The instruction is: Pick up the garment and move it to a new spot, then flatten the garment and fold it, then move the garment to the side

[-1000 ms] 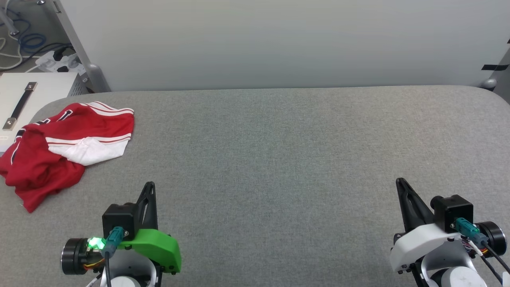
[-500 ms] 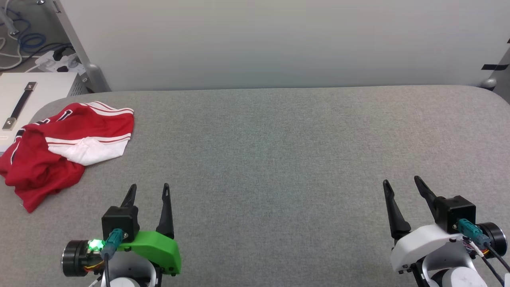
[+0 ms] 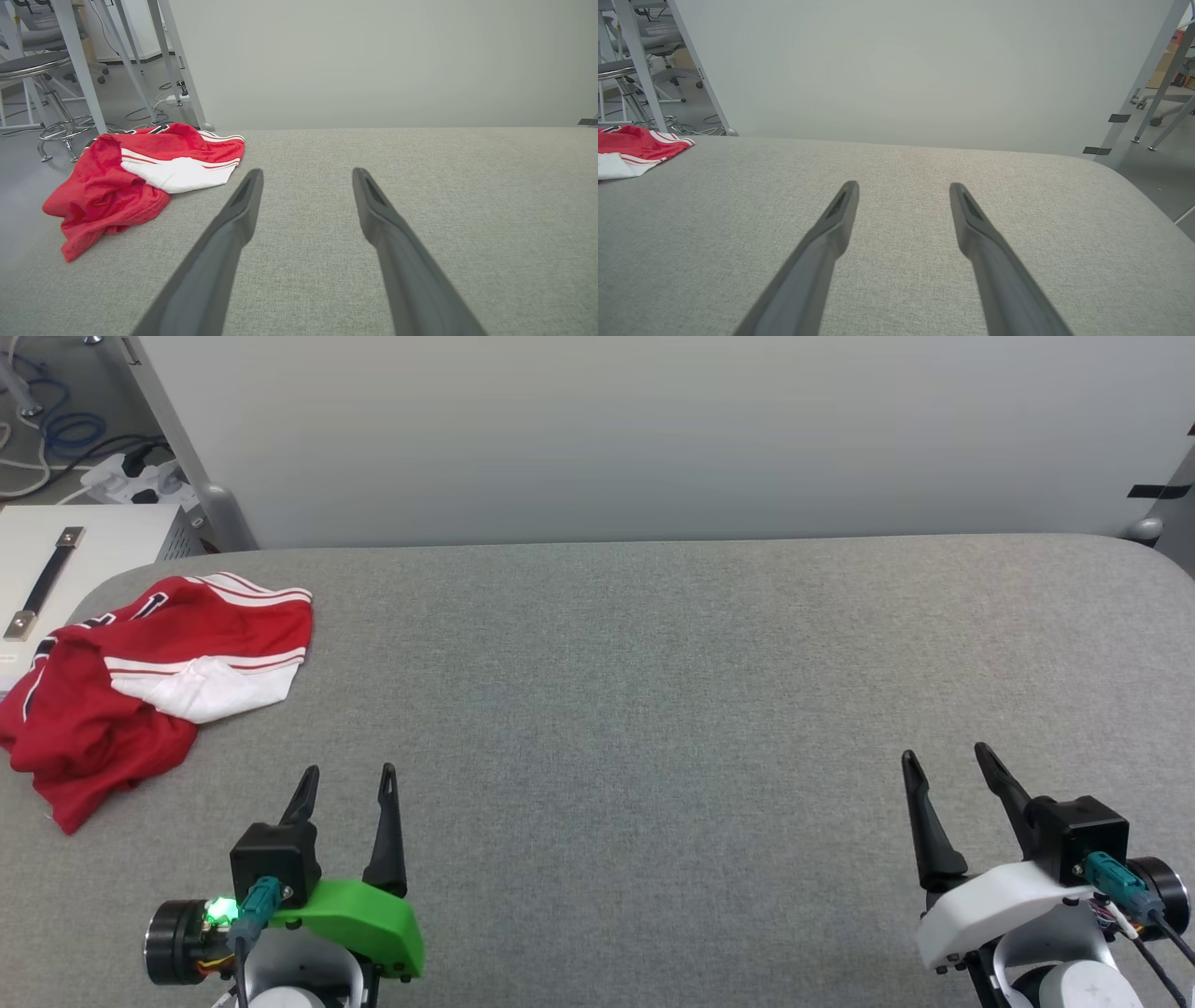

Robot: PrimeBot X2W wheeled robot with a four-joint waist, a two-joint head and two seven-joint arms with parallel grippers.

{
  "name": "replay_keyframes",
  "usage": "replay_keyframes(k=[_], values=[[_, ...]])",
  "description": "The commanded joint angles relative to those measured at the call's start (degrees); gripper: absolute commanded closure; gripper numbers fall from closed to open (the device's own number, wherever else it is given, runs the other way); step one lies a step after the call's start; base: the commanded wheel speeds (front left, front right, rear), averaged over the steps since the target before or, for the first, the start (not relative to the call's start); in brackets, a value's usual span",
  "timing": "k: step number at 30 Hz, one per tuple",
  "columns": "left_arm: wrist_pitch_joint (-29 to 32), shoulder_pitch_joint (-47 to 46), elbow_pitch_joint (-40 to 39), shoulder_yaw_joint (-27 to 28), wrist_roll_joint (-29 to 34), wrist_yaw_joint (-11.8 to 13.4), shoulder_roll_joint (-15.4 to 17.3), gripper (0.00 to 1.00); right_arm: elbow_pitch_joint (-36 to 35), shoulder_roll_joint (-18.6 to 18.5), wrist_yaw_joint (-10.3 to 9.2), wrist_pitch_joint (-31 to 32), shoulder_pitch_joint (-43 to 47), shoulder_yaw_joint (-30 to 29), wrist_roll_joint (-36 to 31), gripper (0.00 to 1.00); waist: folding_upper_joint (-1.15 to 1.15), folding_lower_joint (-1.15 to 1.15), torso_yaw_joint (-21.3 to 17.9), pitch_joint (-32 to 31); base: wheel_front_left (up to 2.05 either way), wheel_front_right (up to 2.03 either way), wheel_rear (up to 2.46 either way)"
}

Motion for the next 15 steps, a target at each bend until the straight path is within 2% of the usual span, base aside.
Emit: replay_keyframes(k=[1,15], values=[[-0.68,0.19,0.17,0.21,-0.59,-0.52,-0.07,0.00,-0.24,0.02,-0.01,-0.64,-0.18,-0.08,0.73,0.00,0.00,0.00,0.02,0.01,0.00,0.00,0.00],[-2.44,0.46,-0.92,0.73,-2.25,-1.43,-0.11,0.00,-1.31,0.04,-0.02,-2.37,-0.20,-0.17,2.76,0.00,0.00,0.00,0.05,0.05,0.00,0.00,0.00]])
